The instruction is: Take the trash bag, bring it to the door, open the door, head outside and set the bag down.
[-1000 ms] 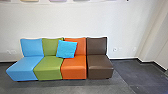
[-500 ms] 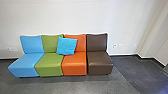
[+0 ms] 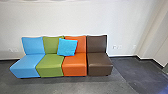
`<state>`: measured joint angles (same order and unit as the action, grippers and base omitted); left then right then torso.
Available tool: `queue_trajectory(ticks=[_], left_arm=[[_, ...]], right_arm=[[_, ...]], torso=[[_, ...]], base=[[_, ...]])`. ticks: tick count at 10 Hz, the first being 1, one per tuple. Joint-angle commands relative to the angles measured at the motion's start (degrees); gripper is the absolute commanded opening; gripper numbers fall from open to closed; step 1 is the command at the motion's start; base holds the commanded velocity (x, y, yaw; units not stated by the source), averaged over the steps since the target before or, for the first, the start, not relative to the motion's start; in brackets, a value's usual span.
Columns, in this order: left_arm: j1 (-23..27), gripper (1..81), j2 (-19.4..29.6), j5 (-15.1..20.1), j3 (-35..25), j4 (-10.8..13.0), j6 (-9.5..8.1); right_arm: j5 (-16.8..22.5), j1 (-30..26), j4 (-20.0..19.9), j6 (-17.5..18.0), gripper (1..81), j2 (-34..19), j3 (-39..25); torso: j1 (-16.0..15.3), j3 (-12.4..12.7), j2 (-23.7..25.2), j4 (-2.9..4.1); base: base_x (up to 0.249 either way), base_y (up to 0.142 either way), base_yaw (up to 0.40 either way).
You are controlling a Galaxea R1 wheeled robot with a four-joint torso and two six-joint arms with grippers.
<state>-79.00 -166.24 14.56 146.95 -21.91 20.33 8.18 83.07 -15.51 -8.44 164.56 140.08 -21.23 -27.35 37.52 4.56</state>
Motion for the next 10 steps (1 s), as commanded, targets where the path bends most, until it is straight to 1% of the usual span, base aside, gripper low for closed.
queue_trajectory(ticks=[1,2,3,6,8,9,10], left_arm=[[1.78,1.0,-0.49,4.60,1.67,0.90,0.41],[1.69,1.0,-1.28,4.35,3.42,0.90,0.41],[1.52,1.0,-2.08,4.08,5.02,0.90,0.41],[1.52,1.0,-2.43,3.99,5.55,0.90,0.41],[1.52,1.0,-2.69,3.99,5.55,0.90,0.41],[1.52,1.0,-2.78,4.08,5.55,0.99,0.41],[1.52,1.0,-2.87,3.99,5.55,0.90,0.41]], right_arm=[[4.21,-0.48,0.13,-1.06,81.1,2.11,2.46],[4.21,-0.40,0.13,-1.06,81.1,2.72,3.60],[4.21,-0.40,0.04,-1.06,81.1,3.16,4.39],[4.21,-0.40,0.13,-1.14,81.1,3.34,4.40],[4.21,-0.13,0.65,-1.06,81.1,3.34,5.10],[4.21,-0.05,0.65,-1.06,81.1,3.34,5.28],[4.21,-0.13,0.65,-1.06,81.1,3.60,5.28]], torso=[[3.57,5.39,-5.53,0.00],[4.96,7.48,-7.63,0.00],[6.01,9.05,-9.23,0.00],[10.06,15.15,-15.29,0.00],[12.44,13.07,-18.91,0.00],[13.40,14.26,-20.31,0.00],[14.45,14.69,-21.86,0.00]], base=[[0.000,0.000,0.000],[0.000,0.000,0.000],[0.000,0.000,0.000],[0.000,0.000,0.000],[0.000,0.000,0.000],[0.000,0.000,0.000],[0.000,0.000,0.000]])
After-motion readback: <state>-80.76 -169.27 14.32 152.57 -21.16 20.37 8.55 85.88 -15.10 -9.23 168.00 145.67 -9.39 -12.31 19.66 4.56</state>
